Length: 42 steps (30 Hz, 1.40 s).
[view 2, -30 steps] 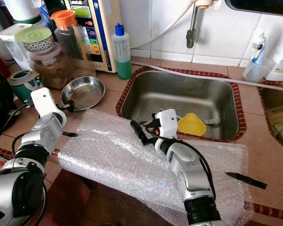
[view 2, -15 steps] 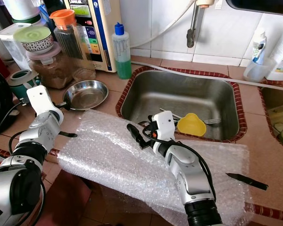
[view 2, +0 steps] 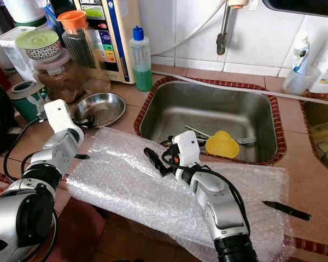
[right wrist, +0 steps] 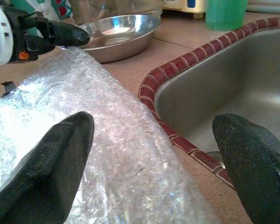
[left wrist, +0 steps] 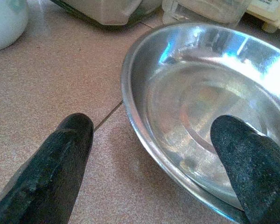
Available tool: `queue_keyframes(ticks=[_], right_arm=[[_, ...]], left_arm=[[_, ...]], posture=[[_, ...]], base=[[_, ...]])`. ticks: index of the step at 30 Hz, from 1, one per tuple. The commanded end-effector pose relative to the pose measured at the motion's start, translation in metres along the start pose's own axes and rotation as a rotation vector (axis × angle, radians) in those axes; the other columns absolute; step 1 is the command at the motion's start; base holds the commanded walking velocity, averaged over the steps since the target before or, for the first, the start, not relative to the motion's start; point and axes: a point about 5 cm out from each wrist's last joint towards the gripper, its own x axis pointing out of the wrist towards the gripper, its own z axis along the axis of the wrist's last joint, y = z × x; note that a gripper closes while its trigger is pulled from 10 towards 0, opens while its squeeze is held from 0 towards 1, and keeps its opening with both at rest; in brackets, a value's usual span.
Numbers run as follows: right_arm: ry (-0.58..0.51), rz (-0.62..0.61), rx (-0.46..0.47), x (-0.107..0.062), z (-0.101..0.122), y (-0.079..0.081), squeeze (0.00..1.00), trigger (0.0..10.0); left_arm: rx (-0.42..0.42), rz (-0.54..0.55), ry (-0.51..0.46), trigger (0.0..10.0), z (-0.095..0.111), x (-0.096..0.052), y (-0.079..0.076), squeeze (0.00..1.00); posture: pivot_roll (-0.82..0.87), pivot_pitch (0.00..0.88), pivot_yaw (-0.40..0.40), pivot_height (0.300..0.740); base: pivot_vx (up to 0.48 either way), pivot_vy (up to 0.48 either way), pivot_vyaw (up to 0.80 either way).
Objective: Kitchen organization
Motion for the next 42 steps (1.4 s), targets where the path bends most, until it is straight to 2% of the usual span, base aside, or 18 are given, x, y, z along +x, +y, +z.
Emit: queue_keyframes(ticks=[1, 2, 3, 4, 5, 13, 17, 24, 35, 42], right_arm=[[0.025, 0.022, 0.003, 0.000, -0.003, 0.005, 0.00, 10.0], [0.025, 0.022, 0.003, 0.000, -0.003, 0.005, 0.00, 10.0], [0.026, 0.018, 0.007, 0.000, -0.004, 0.005, 0.00, 10.0], [0.027, 0.017, 0.009, 0.000, -0.004, 0.005, 0.00, 10.0], [0.030, 0.019, 0.006, 0.001, -0.005, 0.005, 0.00, 10.0], [0.037, 0.031, -0.010, 0.003, -0.006, 0.008, 0.00, 10.0], [0.039, 0.029, -0.010, 0.003, -0.007, 0.007, 0.00, 10.0], [0.044, 0.024, -0.014, 0.004, -0.007, 0.006, 0.00, 10.0], [0.049, 0.023, -0.022, 0.003, -0.008, 0.005, 0.00, 10.0], [0.050, 0.025, -0.025, 0.004, -0.009, 0.006, 0.00, 10.0]], left_arm=[[0.005, 0.004, 0.037, 9.1, -0.005, 0.000, 0.003, 0.00], [0.005, 0.004, 0.037, 9.1, -0.005, 0.000, 0.003, 0.00], [0.006, 0.001, 0.042, 4.3, -0.005, 0.000, 0.003, 0.00], [0.011, 0.000, 0.044, 4.3, -0.006, 0.000, 0.003, 0.00], [-0.003, 0.000, 0.053, 0.1, -0.007, 0.000, 0.004, 0.00], [-0.089, 0.021, 0.082, 0.0, -0.011, 0.000, 0.013, 0.00], [-0.088, 0.033, 0.080, 0.0, -0.011, -0.001, 0.017, 0.00], [-0.134, 0.062, 0.075, 0.0, -0.008, -0.001, 0.024, 0.00], [-0.104, 0.126, 0.061, 0.0, -0.006, -0.001, 0.035, 0.00], [-0.129, 0.116, 0.066, 0.0, -0.008, -0.002, 0.035, 0.00]], posture=[[0.01, 0.042, 0.119, 0.740], [0.01, 0.042, 0.119, 0.740], [0.02, 0.041, 0.118, 0.740], [0.02, 0.041, 0.118, 0.740], [0.02, 0.041, 0.117, 0.740], [0.03, 0.042, 0.114, 0.740], [0.03, 0.040, 0.112, 0.740], [0.03, 0.039, 0.110, 0.740], [0.03, 0.036, 0.108, 0.740], [0.03, 0.036, 0.106, 0.740]], base=[[0.000, 0.000, 0.00], [0.000, 0.000, 0.00], [0.000, 0.000, 0.00], [0.000, 0.000, 0.00], [0.000, 0.000, 0.00], [0.000, 0.000, 0.00], [0.000, 0.000, 0.00], [0.000, 0.000, 0.00], [0.000, 0.000, 0.00], [0.000, 0.000, 0.00]])
